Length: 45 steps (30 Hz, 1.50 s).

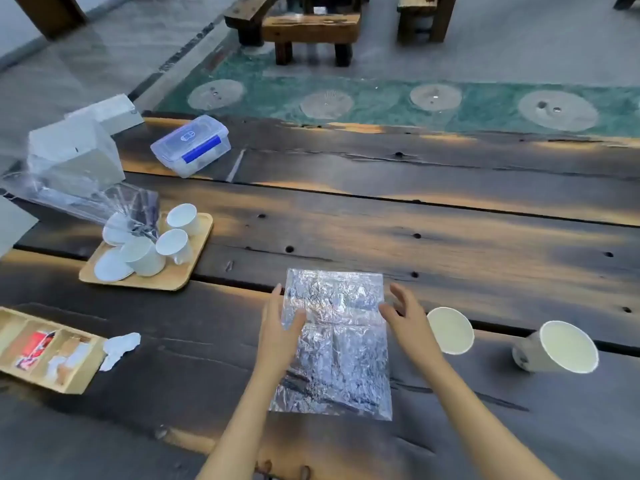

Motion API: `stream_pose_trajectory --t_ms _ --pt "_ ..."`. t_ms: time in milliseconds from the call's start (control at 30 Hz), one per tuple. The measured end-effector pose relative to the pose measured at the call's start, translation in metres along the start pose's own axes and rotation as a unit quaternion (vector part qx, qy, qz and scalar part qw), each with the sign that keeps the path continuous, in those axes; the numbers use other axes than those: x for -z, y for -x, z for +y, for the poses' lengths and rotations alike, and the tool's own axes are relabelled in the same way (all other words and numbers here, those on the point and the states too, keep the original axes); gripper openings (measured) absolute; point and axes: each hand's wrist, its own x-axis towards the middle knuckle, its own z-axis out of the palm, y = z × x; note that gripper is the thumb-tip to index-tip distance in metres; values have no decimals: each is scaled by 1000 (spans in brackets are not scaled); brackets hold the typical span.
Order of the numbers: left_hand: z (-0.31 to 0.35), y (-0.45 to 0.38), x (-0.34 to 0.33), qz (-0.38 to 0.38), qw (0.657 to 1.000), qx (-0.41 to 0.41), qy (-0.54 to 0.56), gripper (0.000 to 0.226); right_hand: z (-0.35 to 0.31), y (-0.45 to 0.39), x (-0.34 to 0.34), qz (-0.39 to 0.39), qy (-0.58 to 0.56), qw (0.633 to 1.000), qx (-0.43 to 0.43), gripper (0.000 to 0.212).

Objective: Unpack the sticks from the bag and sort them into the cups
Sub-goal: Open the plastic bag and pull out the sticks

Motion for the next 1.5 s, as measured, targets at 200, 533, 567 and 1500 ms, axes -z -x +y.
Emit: stream_pose_trajectory --t_ms 200,533,567,1500 --pt "-28 -76 0 -13 987 144 70 62 17 -71 -21 68 3 990 -120 52" --pt "-61 -171 -25 -17 965 259 43 49 50 -152 -37 103 23 969 -223 48" --pt "-64 -177 -27 -10 963 266 40 47 54 -156 -38 109 21 967 -228 49" --pt "-35 -27 58 20 977 99 188 31 4 9 -13 48 -145 987 -42 28"
